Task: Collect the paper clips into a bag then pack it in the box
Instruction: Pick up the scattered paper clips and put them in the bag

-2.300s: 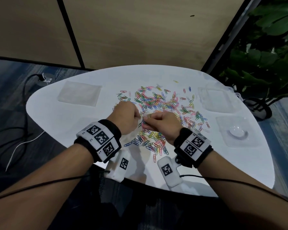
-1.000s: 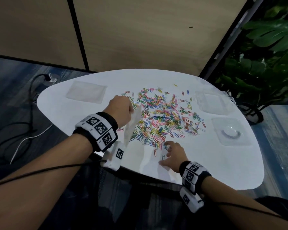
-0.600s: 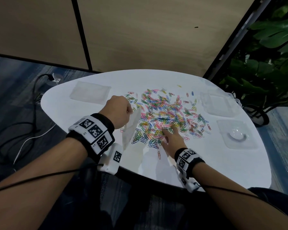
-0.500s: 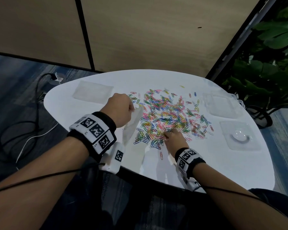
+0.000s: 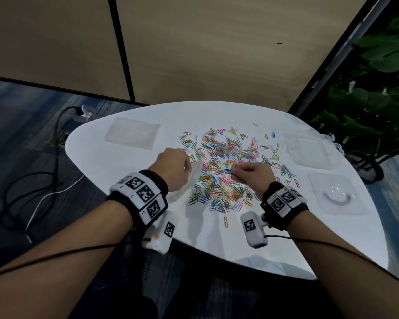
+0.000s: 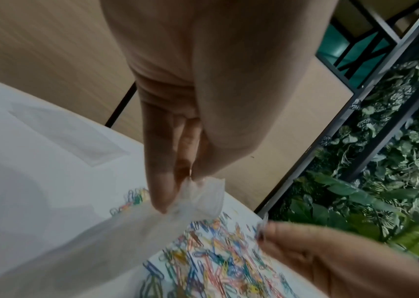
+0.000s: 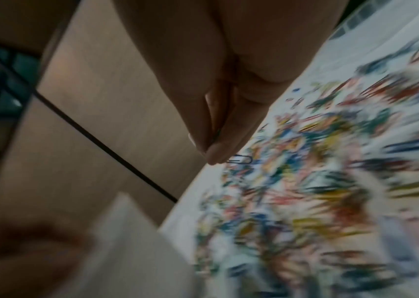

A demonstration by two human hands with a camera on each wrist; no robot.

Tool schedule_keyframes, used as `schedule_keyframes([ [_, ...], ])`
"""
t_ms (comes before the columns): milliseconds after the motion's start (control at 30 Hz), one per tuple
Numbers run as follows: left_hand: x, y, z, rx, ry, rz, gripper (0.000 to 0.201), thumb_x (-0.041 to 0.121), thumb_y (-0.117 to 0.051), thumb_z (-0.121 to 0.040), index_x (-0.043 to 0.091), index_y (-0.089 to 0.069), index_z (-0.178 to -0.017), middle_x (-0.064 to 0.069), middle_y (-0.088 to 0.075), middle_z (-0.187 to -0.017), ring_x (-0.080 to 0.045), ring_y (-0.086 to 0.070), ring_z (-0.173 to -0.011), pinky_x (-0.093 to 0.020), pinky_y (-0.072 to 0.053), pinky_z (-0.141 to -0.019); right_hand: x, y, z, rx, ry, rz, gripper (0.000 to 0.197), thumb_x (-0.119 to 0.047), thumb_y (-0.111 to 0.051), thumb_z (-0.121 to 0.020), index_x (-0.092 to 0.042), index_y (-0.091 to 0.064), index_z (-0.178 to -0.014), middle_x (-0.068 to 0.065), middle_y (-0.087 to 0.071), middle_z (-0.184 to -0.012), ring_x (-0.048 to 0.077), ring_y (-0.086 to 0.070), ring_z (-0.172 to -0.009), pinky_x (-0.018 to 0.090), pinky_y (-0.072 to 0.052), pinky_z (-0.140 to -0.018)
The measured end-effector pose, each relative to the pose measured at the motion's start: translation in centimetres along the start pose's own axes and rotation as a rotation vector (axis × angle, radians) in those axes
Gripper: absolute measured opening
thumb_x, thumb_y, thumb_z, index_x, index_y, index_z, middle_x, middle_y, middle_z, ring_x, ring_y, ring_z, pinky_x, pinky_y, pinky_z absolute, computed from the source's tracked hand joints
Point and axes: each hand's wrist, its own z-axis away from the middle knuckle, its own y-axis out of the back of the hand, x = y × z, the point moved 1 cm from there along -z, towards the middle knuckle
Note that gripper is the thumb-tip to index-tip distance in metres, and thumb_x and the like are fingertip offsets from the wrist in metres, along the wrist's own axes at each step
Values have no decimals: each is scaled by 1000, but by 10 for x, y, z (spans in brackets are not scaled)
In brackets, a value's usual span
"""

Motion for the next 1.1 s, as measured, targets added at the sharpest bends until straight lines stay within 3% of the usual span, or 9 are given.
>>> schedule_keyframes([
  [100,8,-11,-5,-31,7,42,20,6,-54,-93,14,-72,-96,-13,-71,-104,-31,-71,-93,-40,-60,-87,-31,-17,20,-158,-8,-343,15,3,-71,-82,6,-71,-97,17,-73,-95,22,-73,-84,25,-60,-78],
  [267,22,-19,-14,-4,0,74,17,9,-57,-93,11,-74,-98,-15,-73,-96,-29,-75,-82,-37,-61,-82,-27,-54,32,-271,-104,-403,17,3,-69,-85,10,-68,-100,19,-73,-95,23,-73,-84,28,-60,-81],
  [400,24,-20,-19,24,14,79,18,6,-58,-91,11,-76,-91,-18,-73,-94,-31,-74,-82,-39,-61,-84,-17,-66,28,-175,-27,-28,5,1,-71,-82,-3,-73,-84,16,-75,-89,24,-73,-79,34,-61,-81],
  [500,21,-21,-21,30,21,115,16,6,-61,-92,9,-77,-91,-15,-76,-83,-27,-75,-74,-38,-62,-81,-19,-63,27,-170,165,440,18,-4,-68,-83,-11,-76,-98,4,-76,-94,17,-72,-85,30,-59,-83],
  [600,20,-22,-20,21,20,113,15,5,-62,-91,8,-76,-90,-15,-76,-76,-26,-76,-68,-36,-62,-80,-25,-60,31,-314,327,721,27,-5,-59,-89,-13,-74,-111,5,-73,-109,16,-70,-92,21,-53,-84],
  [767,12,-13,-21,81,21,72,21,4,-57,-92,12,-76,-93,-15,-74,-96,-29,-74,-82,-38,-60,-86,-36,-32,20,-238,301,391,23,1,-60,-88,-12,-77,-97,7,-76,-88,18,-74,-77,36,-62,-75],
  [833,7,-5,-22,99,34,63,19,7,-57,-93,14,-75,-93,-13,-70,-103,-28,-74,-75,-34,-61,-82,-29,-14,12,-192,287,569,22,-10,-71,-84,-17,-74,-104,3,-74,-95,18,-71,-81,41,-61,-80],
  [967,0,4,-22,110,45,57,19,8,-58,-92,20,-72,-89,-16,-68,-109,-28,-73,-78,-35,-61,-84,19,6,8,-342,37,1238,99,-46,-87,-63,-24,-37,-145,10,-39,-144,27,-49,-125,42,-45,-106],
  [1100,-3,6,-21,94,57,54,19,6,-58,-92,13,-75,-95,-14,-73,-101,-27,-74,-75,-36,-62,-82,55,-4,14,-322,116,1290,111,-54,-86,-58,-28,-27,-148,8,-29,-145,29,-43,-127,45,-48,-102],
])
